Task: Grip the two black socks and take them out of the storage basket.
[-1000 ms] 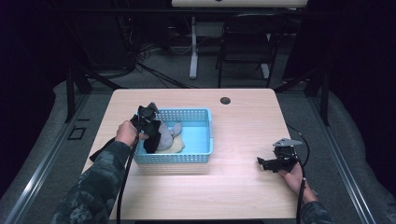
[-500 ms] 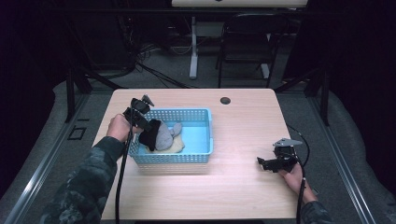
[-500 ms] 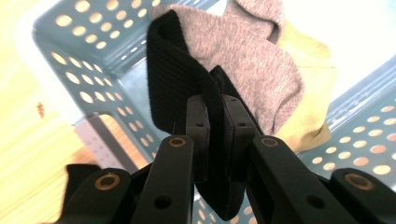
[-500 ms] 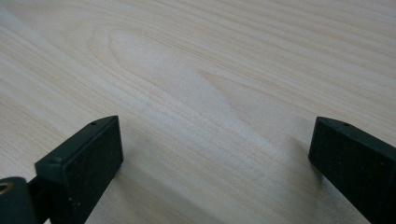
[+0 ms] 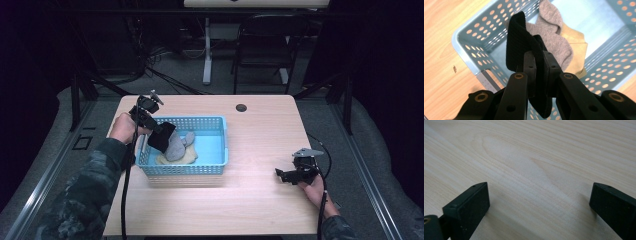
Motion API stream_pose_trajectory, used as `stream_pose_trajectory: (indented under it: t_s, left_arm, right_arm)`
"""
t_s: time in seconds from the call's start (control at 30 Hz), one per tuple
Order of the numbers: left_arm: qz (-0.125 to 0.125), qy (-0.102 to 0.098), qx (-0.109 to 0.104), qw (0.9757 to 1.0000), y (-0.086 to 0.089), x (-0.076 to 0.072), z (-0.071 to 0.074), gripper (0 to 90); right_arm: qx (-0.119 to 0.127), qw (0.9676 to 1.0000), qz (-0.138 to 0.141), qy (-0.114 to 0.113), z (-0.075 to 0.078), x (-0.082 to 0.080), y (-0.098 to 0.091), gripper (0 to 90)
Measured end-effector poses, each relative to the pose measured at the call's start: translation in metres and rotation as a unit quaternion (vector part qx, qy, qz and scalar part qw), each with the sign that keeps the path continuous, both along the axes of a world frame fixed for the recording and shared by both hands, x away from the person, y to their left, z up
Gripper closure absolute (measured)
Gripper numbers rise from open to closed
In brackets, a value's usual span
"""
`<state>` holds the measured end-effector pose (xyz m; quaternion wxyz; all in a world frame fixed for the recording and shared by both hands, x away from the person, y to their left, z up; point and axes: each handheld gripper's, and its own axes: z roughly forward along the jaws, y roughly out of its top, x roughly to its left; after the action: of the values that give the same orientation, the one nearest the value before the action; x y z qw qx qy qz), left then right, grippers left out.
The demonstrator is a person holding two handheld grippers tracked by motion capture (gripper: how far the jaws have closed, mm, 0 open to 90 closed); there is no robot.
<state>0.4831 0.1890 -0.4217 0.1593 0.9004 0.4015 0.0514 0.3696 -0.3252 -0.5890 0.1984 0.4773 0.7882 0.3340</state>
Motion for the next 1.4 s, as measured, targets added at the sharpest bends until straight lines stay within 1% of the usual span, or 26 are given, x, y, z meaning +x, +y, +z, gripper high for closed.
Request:
stream_pose_trajectory:
  t_s: [0.1,0.13,0.17,0.3,0.43,0.5,0.53,0.57,0.63,0.7,0.77,0.8,0.83,0.87,0.93,0.97,1.0,1.07,1.13,1.17,1.2,1.23,1.4]
  left_arm:
    - [-0.006,-0.004,-0.006,1.0,0.0,0.0,0.011,82.8]
    - [-0.006,-0.004,-0.006,1.0,0.0,0.0,0.011,82.7]
    - [-0.009,-0.008,-0.008,0.9999,0.0,-0.001,0.016,82.8]
    - [-0.015,-0.006,-0.009,0.9998,-0.001,-0.001,0.021,82.7]
    - [-0.021,-0.012,-0.005,0.9997,-0.003,-0.001,0.029,82.8]
    - [-0.022,-0.01,-0.006,0.9997,-0.003,-0.001,0.031,82.7]
    - [-0.022,-0.016,-0.007,0.9996,-0.002,-0.001,0.035,82.7]
    - [-0.022,-0.016,-0.007,0.9996,-0.002,-0.001,0.035,82.7]
    - [-0.021,-0.018,-0.014,0.9995,-0.001,-0.001,0.042,82.7]
    - [-0.02,-0.025,-0.014,0.9994,-0.002,-0.003,0.046,82.7]
    - [-0.02,-0.025,-0.015,0.9994,-0.002,-0.003,0.049,82.7]
    - [-0.022,-0.031,-0.019,0.9991,-0.001,-0.005,0.055,82.8]
    - [-0.022,-0.032,-0.018,0.9991,-0.001,-0.006,0.059,82.8]
    - [-0.022,-0.032,-0.018,0.9991,-0.001,-0.006,0.059,82.7]
    - [-0.022,-0.037,-0.021,0.9988,0.001,-0.008,0.065,82.8]
    - [-0.023,-0.039,-0.02,0.9988,0.002,-0.008,0.068,82.7]
    - [-0.02,-0.044,-0.023,0.9986,0.004,-0.01,0.073,82.7]
    - [-0.019,-0.047,-0.025,0.9984,0.007,-0.011,0.077,82.7]
    - [-0.017,-0.048,-0.024,0.9984,0.009,-0.011,0.079,82.8]
    - [-0.013,-0.049,-0.023,0.9984,0.012,-0.011,0.083,82.7]
    - [-0.008,-0.054,-0.024,0.9982,0.013,-0.012,0.084,82.8]
    - [-0.008,-0.054,-0.024,0.9982,0.013,-0.012,0.084,82.7]
    - [0.009,-0.058,-0.028,0.9979,0.032,-0.017,0.089,82.7]
  right_arm:
    - [0.0,1.0,0.001,0.001,0.0,0.0,0.0,2.2]
    - [0.0,1.0,0.001,0.001,0.0,0.0,0.0,2.2]
    - [-0.001,1.0,0.001,0.001,0.0,0.0,0.0,2.2]
    - [-0.002,1.0,0.002,0.0,0.0,0.0,0.0,2.2]
    - [-0.002,1.0,0.001,0.002,0.0,0.0,0.0,2.2]
    - [-0.002,1.0,0.002,0.002,0.0,0.0,0.0,2.2]
    - [-0.002,1.0,0.001,0.002,0.0,0.0,0.0,2.2]
    - [-0.002,1.0,0.001,0.002,0.0,0.0,0.0,2.2]
    - [-0.002,1.0,0.001,0.002,0.0,0.0,0.0,2.2]
    - [-0.002,1.0,0.001,0.002,0.0,0.0,0.0,2.1]
    - [-0.002,1.0,0.001,0.002,0.0,0.0,0.0,2.2]
    - [-0.002,1.0,0.001,0.002,0.0,0.0,0.0,2.2]
    - [-0.002,1.0,0.001,0.002,0.0,0.0,0.0,2.2]
    - [-0.002,1.0,0.001,0.002,0.0,0.0,0.0,2.2]
    - [-0.003,1.0,0.001,0.001,0.0,0.0,0.0,2.2]
    - [-0.002,1.0,0.002,0.001,0.0,0.0,0.0,2.2]
    - [-0.003,1.0,0.002,0.001,0.0,0.001,0.0,2.1]
    - [-0.003,1.0,0.002,0.001,0.0,0.001,0.0,2.1]
    - [-0.003,1.0,0.002,0.001,0.0,0.001,0.0,2.1]
    - [-0.003,1.0,0.002,0.001,0.0,0.001,0.0,2.1]
    - [-0.003,1.0,0.002,0.001,0.0,0.001,0.0,2.1]
    - [-0.003,1.0,0.002,0.001,0.0,0.001,0.0,2.1]
    - [-0.003,1.0,0.002,0.001,0.0,0.001,0.0,2.1]
